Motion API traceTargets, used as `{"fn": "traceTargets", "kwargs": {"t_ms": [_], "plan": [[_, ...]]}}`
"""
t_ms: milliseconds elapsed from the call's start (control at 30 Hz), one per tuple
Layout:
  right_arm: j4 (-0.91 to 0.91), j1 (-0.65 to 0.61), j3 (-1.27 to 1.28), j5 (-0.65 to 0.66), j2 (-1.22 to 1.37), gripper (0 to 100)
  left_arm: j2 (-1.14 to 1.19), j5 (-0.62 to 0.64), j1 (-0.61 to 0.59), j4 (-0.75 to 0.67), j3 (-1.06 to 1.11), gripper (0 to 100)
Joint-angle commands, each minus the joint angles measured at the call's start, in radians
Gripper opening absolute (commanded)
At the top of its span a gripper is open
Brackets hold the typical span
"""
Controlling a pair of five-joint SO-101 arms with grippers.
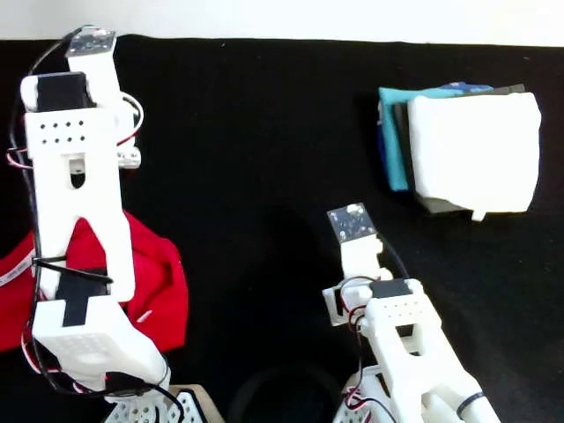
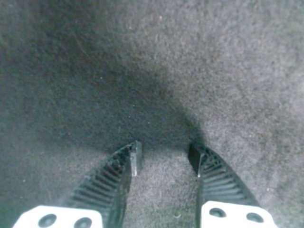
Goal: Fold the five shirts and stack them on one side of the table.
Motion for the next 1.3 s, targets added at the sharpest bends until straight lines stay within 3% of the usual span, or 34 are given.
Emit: {"fn": "traceTargets", "kwargs": {"t_ms": [0,100,233,433,567,800,1067,1133,1233,1267], "plan": [[-0.018,0.008,0.015,0.008,0.010,20.9,-0.036,0.011,-0.053,0.015,0.059,1],[-0.018,0.008,0.015,0.011,0.010,20.9,-0.096,0.006,-0.107,0.015,0.240,7],[-0.018,0.008,0.015,0.012,0.010,20.9,-0.259,-0.097,-0.108,0.017,0.542,21],[-0.018,0.008,0.015,0.012,0.010,20.9,-0.656,-0.334,-0.113,0.014,1.018,20],[-0.018,0.008,0.015,0.012,0.010,20.9,-0.848,-0.356,-0.108,-0.017,1.237,20],[-0.018,0.008,0.015,0.012,0.010,20.9,-0.905,-0.354,-0.108,-0.087,1.422,24],[-0.018,0.008,0.015,0.012,0.010,20.9,-0.903,-0.359,-0.110,-0.376,1.600,23],[-0.018,0.008,0.015,0.012,0.010,20.9,-0.903,-0.359,-0.110,-0.413,1.615,18],[-0.018,0.008,0.015,0.012,0.010,20.9,-0.906,-0.356,-0.113,-0.416,1.607,0],[-0.018,0.008,0.015,0.012,0.010,20.9,-0.905,-0.354,-0.114,-0.414,1.590,1]]}}
